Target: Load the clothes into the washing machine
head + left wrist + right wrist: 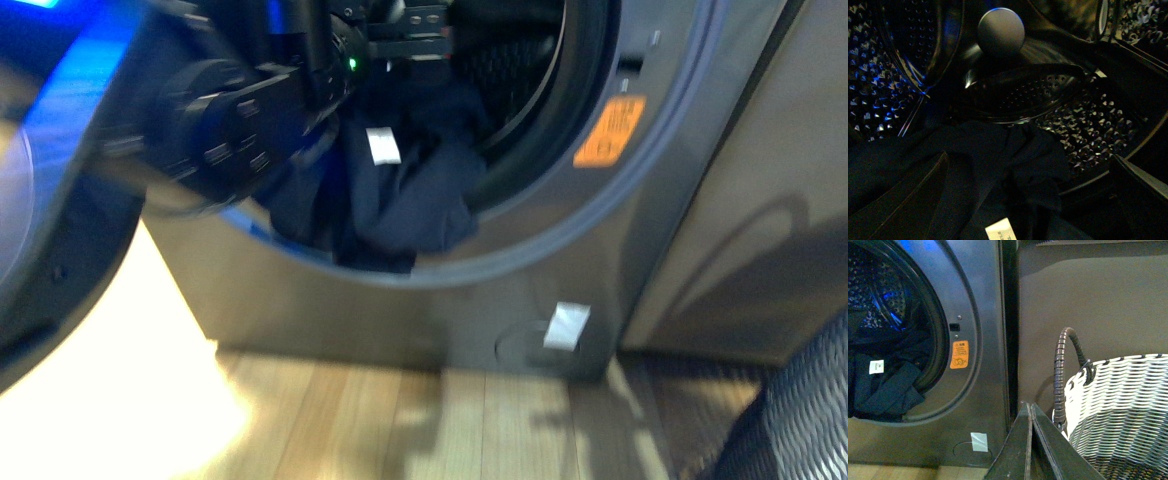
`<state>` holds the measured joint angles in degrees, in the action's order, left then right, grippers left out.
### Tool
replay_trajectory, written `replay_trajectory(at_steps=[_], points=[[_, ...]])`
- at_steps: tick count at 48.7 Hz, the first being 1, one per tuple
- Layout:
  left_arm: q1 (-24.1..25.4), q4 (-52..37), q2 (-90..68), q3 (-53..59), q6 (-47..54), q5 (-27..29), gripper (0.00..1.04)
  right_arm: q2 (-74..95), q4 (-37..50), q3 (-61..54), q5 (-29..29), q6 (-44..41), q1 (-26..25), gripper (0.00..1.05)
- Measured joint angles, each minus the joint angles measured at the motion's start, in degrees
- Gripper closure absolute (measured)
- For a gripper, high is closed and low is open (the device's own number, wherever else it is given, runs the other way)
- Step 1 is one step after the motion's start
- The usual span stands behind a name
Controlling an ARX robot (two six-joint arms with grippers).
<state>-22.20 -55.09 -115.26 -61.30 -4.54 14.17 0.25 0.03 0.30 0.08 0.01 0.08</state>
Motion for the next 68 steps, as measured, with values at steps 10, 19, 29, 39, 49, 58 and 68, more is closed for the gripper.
replay_trajectory(at_steps=[10,19,29,39,49,58,68], points=[[-0.57,0.96,11.56,11.41,-0.26,-1.40,0.07,0.00,0.00,0.00,0.00,0.00,0.00,1.02],[0.52,4.13,25.33,20.06,-0.07,-2.84,0.07,0.00,0.00,0.00,0.00,0.00,0.00,1.02],[2.67,14.19,41.05,26.36,2.91,3.67,0.25,0.00,0.00,0.00,0.00,0.00,0.00,1.02],[9.01,12.22,50.97,40.83,3.96,-1.25,0.71,0.00,0.00,0.00,0.00,0.00,0.00,1.02],[12.94,12.02,58.69,48.15,4.11,-5.16,1.01,0.00,0.00,0.00,0.00,0.00,0.00,1.02],[15.45,13.94,65.05,52.61,4.09,-7.54,1.01,0.00,0.00,0.00,0.00,0.00,0.00,1.02],[19.63,17.81,72.13,55.95,4.11,-13.03,1.01,0.00,0.00,0.00,0.00,0.00,0.00,1.02]])
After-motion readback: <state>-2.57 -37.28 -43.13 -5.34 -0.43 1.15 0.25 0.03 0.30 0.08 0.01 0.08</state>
